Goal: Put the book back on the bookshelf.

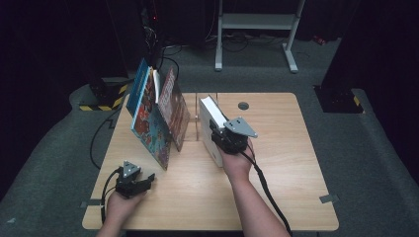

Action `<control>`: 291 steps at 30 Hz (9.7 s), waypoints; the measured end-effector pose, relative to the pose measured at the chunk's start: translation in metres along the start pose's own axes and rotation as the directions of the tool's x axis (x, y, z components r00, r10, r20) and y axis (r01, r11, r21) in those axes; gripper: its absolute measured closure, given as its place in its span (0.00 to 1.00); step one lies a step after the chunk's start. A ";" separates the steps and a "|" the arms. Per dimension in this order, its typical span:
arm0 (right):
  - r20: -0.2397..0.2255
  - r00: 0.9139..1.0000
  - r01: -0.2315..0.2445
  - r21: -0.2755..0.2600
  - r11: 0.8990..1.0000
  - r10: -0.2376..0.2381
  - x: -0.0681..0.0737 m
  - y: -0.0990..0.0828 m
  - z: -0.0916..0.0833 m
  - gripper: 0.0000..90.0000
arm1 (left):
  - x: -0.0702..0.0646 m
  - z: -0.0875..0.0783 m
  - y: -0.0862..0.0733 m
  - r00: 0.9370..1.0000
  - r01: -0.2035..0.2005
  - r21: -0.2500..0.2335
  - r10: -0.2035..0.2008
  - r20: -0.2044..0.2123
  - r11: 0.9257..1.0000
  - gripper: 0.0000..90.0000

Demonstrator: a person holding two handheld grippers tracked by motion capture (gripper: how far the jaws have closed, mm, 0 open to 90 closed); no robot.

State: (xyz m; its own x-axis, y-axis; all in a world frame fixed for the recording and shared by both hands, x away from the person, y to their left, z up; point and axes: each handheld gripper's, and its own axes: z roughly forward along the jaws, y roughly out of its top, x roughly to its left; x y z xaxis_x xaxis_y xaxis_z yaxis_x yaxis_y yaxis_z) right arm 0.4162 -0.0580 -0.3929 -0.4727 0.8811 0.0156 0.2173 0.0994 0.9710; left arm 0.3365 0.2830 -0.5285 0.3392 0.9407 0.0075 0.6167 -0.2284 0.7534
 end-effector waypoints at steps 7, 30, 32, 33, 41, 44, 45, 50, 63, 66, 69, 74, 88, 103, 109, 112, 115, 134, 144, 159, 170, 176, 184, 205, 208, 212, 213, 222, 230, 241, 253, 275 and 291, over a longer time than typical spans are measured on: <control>0.008 1.000 -0.004 0.015 1.000 0.004 0.000 0.001 0.012 0.60 | 0.000 0.000 0.000 1.000 0.000 0.001 0.000 -0.001 1.000 0.40; 0.028 1.000 0.000 -0.008 1.000 0.000 0.004 -0.003 0.020 0.60 | 0.000 -0.001 0.000 1.000 0.005 0.000 -0.005 -0.002 1.000 0.41; 0.028 1.000 0.008 -0.008 1.000 -0.008 0.006 -0.006 0.017 0.59 | 0.000 -0.001 0.000 1.000 0.004 0.001 -0.004 -0.002 1.000 0.41; 0.029 1.000 0.006 -0.007 1.000 -0.006 0.007 -0.006 0.017 0.59 | 0.000 -0.001 0.000 1.000 0.004 0.000 -0.004 -0.003 1.000 0.41; 0.033 0.999 0.008 0.012 1.000 -0.008 0.006 -0.008 0.012 0.59 | 0.000 -0.001 0.000 1.000 0.003 0.001 -0.003 -0.003 1.000 0.41; 0.033 0.999 0.007 0.015 1.000 -0.007 0.006 -0.008 0.012 0.59 | 0.000 -0.001 0.000 1.000 0.001 0.001 -0.001 -0.004 1.000 0.41; 0.031 0.999 0.007 0.021 1.000 -0.008 0.006 -0.008 0.011 0.59 | 0.001 -0.001 0.000 1.000 -0.002 0.001 0.002 -0.004 1.000 0.41; 0.032 0.999 0.001 0.037 0.999 -0.002 0.005 -0.007 0.010 0.59 | 0.001 -0.001 0.000 1.000 -0.001 0.000 0.001 -0.005 1.000 0.41; 0.029 1.000 0.003 0.058 0.998 -0.005 0.006 -0.007 0.006 0.58 | 0.000 -0.001 0.000 1.000 0.000 0.000 0.000 -0.006 1.000 0.41; 0.021 1.000 -0.006 0.071 0.997 0.004 0.005 -0.006 0.005 0.58 | 0.000 -0.001 0.000 1.000 0.003 0.000 -0.003 -0.004 1.000 0.41; 0.015 1.000 -0.013 0.087 0.996 0.011 0.004 -0.004 0.004 0.57 | 0.000 -0.001 0.000 1.000 0.000 0.000 0.000 -0.006 1.000 0.41; -0.001 1.000 -0.022 0.086 0.996 0.022 0.004 -0.004 0.004 0.56 | 0.001 -0.001 -0.001 1.000 0.001 -0.002 -0.001 -0.005 1.000 0.41; -0.002 1.000 -0.013 0.109 0.994 0.013 0.004 -0.001 0.011 0.58 | 0.001 -0.002 -0.001 1.000 0.011 -0.001 -0.011 -0.007 1.000 0.43; 0.044 0.999 0.026 0.100 0.995 -0.031 0.015 0.016 0.029 0.60 | 0.006 -0.001 0.000 0.999 0.041 -0.011 -0.041 0.005 0.999 0.45; 0.093 0.995 0.026 0.101 0.995 -0.036 0.021 0.021 0.042 0.60 | 0.006 -0.002 -0.001 0.999 0.039 -0.012 -0.039 0.012 0.999 0.45; 0.100 0.995 0.019 0.101 0.995 -0.029 0.019 0.024 0.052 0.60 | 0.006 -0.002 -0.001 0.999 0.045 -0.010 -0.045 0.014 0.999 0.45; 0.106 0.994 0.009 0.100 0.995 -0.019 0.018 0.027 0.056 0.60 | 0.006 -0.003 -0.002 0.999 0.043 -0.013 -0.043 0.014 0.999 0.45; 0.161 0.987 -0.019 0.111 0.994 0.001 0.011 0.035 0.098 0.60 | 0.003 -0.004 -0.003 1.000 0.010 -0.010 -0.010 0.004 1.000 0.45; 0.177 0.984 -0.021 0.116 0.993 0.000 0.011 0.031 0.106 0.60 | 0.002 -0.005 -0.004 1.000 0.010 -0.008 -0.010 0.009 1.000 0.46; 0.199 0.980 -0.044 0.097 0.994 0.024 0.013 0.028 0.107 0.60 | -0.001 -0.005 -0.004 1.000 -0.002 -0.006 0.002 -0.002 1.000 0.46; 0.210 0.977 -0.049 0.094 0.994 0.028 0.012 0.031 0.110 0.60 | -0.001 -0.005 -0.004 1.000 -0.002 -0.006 0.002 -0.002 1.000 0.46; 0.229 0.973 -0.044 0.095 0.995 0.021 0.012 0.030 0.112 0.60 | -0.001 -0.006 -0.004 1.000 -0.002 -0.005 0.002 -0.002 1.000 0.47; 0.224 0.974 -0.040 0.090 0.995 0.019 0.013 0.029 0.114 0.60 | -0.001 -0.005 -0.004 1.000 -0.002 -0.006 0.002 -0.003 1.000 0.47; 0.229 0.973 -0.042 0.071 0.997 0.025 0.015 0.026 0.114 0.59 | -0.001 -0.006 -0.004 1.000 -0.006 -0.007 0.005 -0.002 1.000 0.47; 0.220 0.975 -0.045 0.078 0.996 0.027 0.013 0.026 0.112 0.59 | -0.001 -0.006 -0.004 1.000 -0.004 -0.008 0.004 -0.003 1.000 0.47; 0.215 0.976 -0.054 0.082 0.995 0.035 0.011 0.026 0.109 0.58 | -0.001 -0.006 -0.004 1.000 -0.004 -0.007 0.004 -0.002 1.000 0.47; 0.212 0.977 -0.050 0.079 0.996 0.032 0.010 0.026 0.109 0.57 | -0.001 -0.006 -0.004 1.000 -0.005 -0.008 0.005 -0.003 1.000 0.47; 0.179 0.983 -0.063 0.091 0.994 0.046 0.003 0.023 0.103 0.52 | -0.001 -0.005 -0.004 1.000 -0.003 -0.010 0.003 -0.004 1.000 0.47; 0.162 0.985 -0.071 0.089 0.994 0.056 0.003 0.020 0.097 0.50 | -0.001 -0.005 -0.004 1.000 -0.003 -0.010 0.003 -0.004 1.000 0.47; 0.120 0.990 -0.077 0.065 0.995 0.069 0.000 0.010 0.077 0.54 | -0.001 -0.005 -0.004 1.000 -0.002 -0.009 0.002 -0.007 1.000 0.46; 0.157 0.985 -0.076 0.043 0.996 0.069 0.006 0.005 0.069 0.58 | -0.002 -0.005 -0.004 1.000 0.000 -0.009 0.000 -0.007 1.000 0.46; 0.113 0.990 -0.090 0.071 0.993 0.081 0.002 0.004 0.069 0.42 | -0.002 -0.005 -0.004 1.000 -0.001 -0.009 0.001 -0.008 1.000 0.46; 0.066 0.996 -0.065 0.092 0.994 0.059 -0.002 -0.008 0.057 0.35 | -0.002 -0.005 -0.004 1.000 -0.004 -0.009 0.004 -0.001 1.000 0.45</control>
State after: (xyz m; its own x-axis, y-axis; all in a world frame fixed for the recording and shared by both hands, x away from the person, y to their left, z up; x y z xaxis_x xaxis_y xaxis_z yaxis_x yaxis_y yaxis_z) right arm 0.4640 -0.0340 -0.4146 -0.4015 0.9140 0.0574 0.3253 0.0838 0.9419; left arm 0.3303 0.2835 -0.5284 0.3410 0.9400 0.0113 0.6090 -0.2300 0.7591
